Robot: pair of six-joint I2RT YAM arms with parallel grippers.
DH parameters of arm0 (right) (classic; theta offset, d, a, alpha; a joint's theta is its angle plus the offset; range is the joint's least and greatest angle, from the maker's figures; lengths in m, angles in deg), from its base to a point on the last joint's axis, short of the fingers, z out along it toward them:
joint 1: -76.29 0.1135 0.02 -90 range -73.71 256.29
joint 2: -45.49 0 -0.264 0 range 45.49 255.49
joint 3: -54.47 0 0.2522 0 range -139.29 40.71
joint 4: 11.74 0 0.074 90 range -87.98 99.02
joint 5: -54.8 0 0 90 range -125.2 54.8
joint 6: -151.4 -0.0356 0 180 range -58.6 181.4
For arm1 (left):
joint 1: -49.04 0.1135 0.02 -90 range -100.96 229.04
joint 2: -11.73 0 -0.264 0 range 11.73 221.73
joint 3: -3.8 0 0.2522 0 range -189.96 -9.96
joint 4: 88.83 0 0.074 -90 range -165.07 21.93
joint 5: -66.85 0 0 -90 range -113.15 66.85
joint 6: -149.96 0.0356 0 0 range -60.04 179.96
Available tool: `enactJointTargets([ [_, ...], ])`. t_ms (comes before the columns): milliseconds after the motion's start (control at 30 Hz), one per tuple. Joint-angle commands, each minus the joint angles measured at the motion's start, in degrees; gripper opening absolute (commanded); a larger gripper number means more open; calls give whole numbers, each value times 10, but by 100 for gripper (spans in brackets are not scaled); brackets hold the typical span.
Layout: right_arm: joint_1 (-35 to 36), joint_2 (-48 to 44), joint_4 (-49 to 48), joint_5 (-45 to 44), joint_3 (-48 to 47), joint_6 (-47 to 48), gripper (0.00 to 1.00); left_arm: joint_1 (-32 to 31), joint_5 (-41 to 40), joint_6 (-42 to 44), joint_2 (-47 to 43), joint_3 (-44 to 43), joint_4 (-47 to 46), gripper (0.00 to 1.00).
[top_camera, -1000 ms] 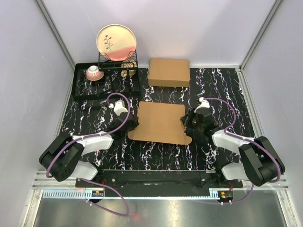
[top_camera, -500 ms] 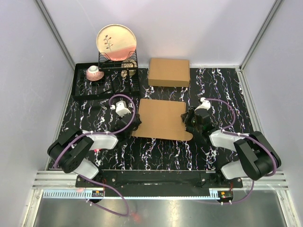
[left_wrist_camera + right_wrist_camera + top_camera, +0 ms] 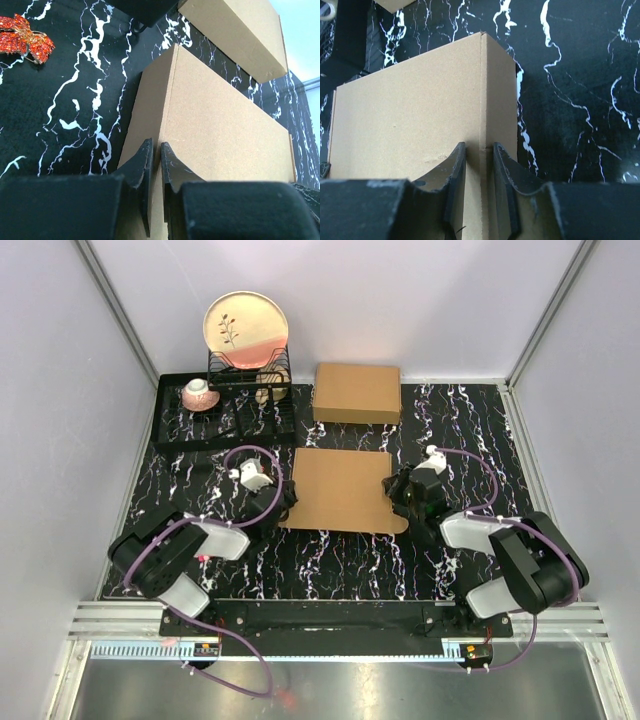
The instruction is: Fold the paper box
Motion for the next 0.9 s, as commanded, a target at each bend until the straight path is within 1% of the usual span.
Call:
enactJointTargets([
  [0,40,-33,182,111,11,-30,24,-44,122,21,-52,10,216,5],
  [33,41,-53,202,108,6,-26,27,-44,109,31,-76,1,259,9],
  [67,41,-88,222,83,0,-23,32,-43,98,47,-95,-15,275,13],
  [100,41,-105,255,74,-13,-11,41,-43,82,52,-130,-21,288,19],
  [167,41,-136,282,54,-26,-2,49,-41,74,60,-155,-34,308,30],
  [200,40,-142,302,46,-37,5,54,-39,72,62,-171,-37,312,33],
  [267,40,-158,312,29,-45,13,57,-35,69,65,-182,-50,331,38],
  [300,41,-163,337,23,-52,17,59,-31,65,68,-192,-52,335,40],
  [433,39,-193,361,-2,-69,35,62,-22,53,80,-226,-58,363,44],
  [500,39,-197,368,-5,-75,42,62,-18,50,84,-240,-58,364,48],
  [600,39,-188,362,3,-72,49,59,-15,60,79,-226,-58,364,49],
  [633,39,-175,357,12,-71,47,56,-15,65,72,-217,-58,360,49],
  [700,40,-165,342,24,-59,44,52,-15,91,68,-187,-48,336,45],
  [767,39,-152,327,36,-46,37,48,-15,113,56,-157,-42,320,43],
  [800,39,-150,324,40,-42,35,47,-15,120,54,-147,-36,307,40],
  [867,39,-144,320,46,-33,33,45,-15,135,48,-120,-32,299,39],
])
